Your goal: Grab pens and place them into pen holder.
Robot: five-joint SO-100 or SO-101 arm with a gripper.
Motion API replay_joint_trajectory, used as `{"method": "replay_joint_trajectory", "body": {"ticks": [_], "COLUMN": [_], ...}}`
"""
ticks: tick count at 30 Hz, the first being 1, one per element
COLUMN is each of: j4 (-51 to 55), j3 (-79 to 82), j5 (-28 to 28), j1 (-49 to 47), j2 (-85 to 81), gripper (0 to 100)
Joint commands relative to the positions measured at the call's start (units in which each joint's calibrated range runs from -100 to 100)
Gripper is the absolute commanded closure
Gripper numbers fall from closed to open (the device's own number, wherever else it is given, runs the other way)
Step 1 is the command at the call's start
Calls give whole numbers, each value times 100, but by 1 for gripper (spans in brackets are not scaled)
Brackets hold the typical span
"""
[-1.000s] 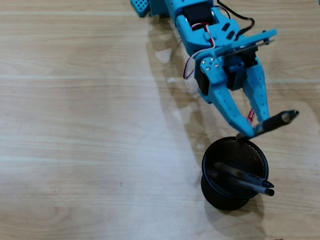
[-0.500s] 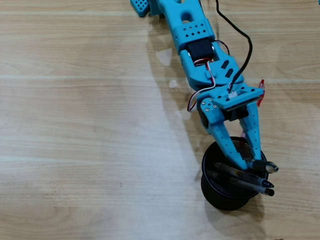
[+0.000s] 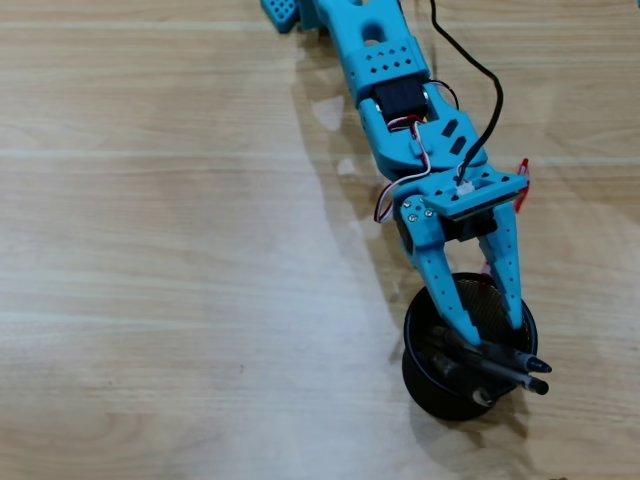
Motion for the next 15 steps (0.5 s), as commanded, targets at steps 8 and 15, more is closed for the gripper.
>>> {"method": "replay_joint_trajectory", "body": {"ticks": [8, 15], "j4": [2134, 5707], "j3": [818, 1043], "j5": [22, 22], "j1": [-50, -41], "j2": [-2096, -3624], "gripper": [99, 98]}}
